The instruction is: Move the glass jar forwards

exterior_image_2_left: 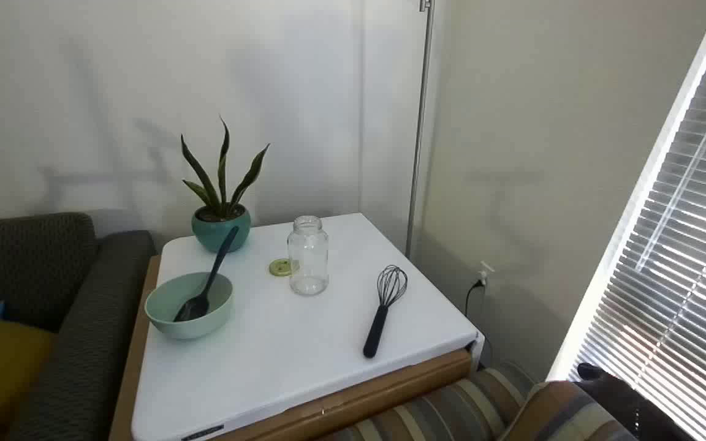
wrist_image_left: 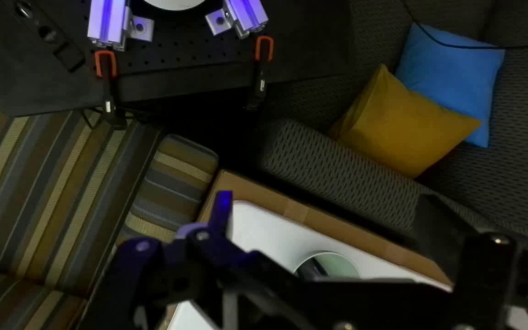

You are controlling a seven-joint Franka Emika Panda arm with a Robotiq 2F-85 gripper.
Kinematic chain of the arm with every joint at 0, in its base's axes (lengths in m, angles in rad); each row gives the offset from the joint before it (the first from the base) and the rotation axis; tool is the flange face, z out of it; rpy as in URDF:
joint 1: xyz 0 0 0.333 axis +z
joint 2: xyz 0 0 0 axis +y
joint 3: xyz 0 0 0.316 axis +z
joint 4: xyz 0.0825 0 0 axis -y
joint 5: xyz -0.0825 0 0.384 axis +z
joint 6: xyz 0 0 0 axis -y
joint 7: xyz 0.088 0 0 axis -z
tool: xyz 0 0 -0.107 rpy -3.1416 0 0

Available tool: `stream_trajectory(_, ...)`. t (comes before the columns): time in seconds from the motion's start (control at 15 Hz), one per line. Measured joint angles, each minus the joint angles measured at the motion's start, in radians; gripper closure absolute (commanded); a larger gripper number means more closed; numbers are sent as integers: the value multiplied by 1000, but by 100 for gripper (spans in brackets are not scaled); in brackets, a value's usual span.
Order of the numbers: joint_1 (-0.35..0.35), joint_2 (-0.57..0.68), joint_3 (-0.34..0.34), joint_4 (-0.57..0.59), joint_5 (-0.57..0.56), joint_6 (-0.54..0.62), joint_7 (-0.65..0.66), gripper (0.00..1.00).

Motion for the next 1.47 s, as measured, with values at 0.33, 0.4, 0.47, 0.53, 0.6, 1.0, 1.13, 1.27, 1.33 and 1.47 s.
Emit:
stream_trajectory(0.33,0,7,6,0,23,12,0,0)
stream_trajectory(0.4,0,14,9,-2,44,27,0,0)
stream_trajectory(0.47,0,25,11,-2,67,44,0,0)
stream_trajectory(0.53,0,39,14,-2,90,65,1,0)
stream_trajectory(0.6,0,57,17,-1,113,87,1,0)
stream_trajectory(1.0,8,218,39,88,170,170,1,0)
stream_trajectory(1.13,8,294,40,153,170,197,1,0)
stream_trajectory(1.27,10,381,41,228,166,234,-8,0)
stream_trajectory(1.33,13,429,43,270,158,257,-15,0)
stream_trajectory(1.47,19,525,51,353,147,312,-27,0)
